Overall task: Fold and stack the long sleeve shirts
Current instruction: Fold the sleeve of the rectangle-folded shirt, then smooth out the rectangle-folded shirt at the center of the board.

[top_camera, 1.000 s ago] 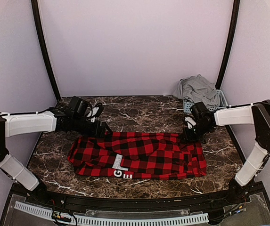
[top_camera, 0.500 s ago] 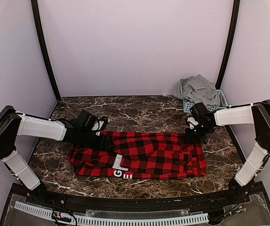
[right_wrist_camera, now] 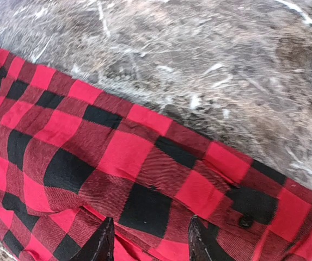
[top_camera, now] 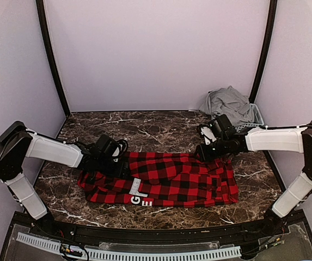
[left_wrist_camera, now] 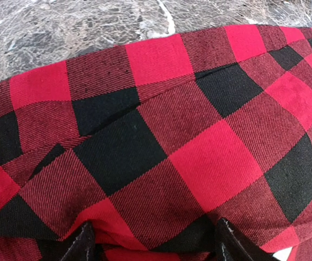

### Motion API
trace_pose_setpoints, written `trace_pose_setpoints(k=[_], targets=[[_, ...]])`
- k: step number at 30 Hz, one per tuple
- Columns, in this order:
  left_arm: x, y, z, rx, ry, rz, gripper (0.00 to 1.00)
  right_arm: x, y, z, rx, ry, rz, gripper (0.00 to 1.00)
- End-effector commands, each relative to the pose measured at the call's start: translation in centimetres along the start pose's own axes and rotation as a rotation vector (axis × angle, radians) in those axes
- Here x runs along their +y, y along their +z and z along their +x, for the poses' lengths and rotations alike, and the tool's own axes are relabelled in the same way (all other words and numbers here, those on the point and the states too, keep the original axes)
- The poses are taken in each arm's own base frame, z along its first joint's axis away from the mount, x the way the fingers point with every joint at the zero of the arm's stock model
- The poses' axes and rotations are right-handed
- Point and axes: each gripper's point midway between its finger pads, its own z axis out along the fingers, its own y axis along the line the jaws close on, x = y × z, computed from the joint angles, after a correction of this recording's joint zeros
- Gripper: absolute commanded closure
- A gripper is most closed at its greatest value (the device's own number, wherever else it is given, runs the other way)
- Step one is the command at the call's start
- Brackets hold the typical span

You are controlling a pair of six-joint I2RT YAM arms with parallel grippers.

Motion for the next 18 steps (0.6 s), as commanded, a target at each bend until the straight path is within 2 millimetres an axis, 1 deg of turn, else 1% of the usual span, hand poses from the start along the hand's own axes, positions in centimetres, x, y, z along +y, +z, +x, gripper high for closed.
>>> trace_pose_setpoints(k=[1, 6, 8, 10, 11, 13, 15, 18], targets=[[1.9, 0.3, 1.3, 0.021, 0.010, -0.089, 0.26, 2.5, 1.7, 0.4, 0.012, -0.045, -0.110, 0.57], [1.7, 0.1, 0.9, 0.013, 0.012, -0.084, 0.26, 2.2, 1.4, 2.0, 0.031, -0.090, -0.084, 0.47], [1.6, 0.1, 0.9, 0.013, 0.015, -0.078, 0.26, 2.3, 1.3, 2.5, 0.040, -0.108, -0.098, 0.41], [1.5, 0.0, 0.8, 0.012, 0.015, -0.073, 0.26, 2.3, 1.5, 3.1, 0.062, -0.129, -0.102, 0.34], [1.5, 0.0, 0.7, 0.011, 0.015, -0.070, 0.26, 2.1, 1.8, 3.3, 0.071, -0.138, -0.095, 0.32], [1.4, -0.1, 0.7, 0.010, 0.016, -0.066, 0.26, 1.7, 2.3, 3.5, 0.076, -0.144, -0.073, 0.31], [1.3, -0.1, 0.6, 0.009, 0.015, -0.065, 0.26, 1.1, 2.9, 3.6, 0.085, -0.144, -0.041, 0.34], [1.5, -0.3, 0.6, 0.009, 0.016, -0.074, 0.26, -0.5, 3.9, 4.0, 0.117, -0.136, 0.053, 0.37]])
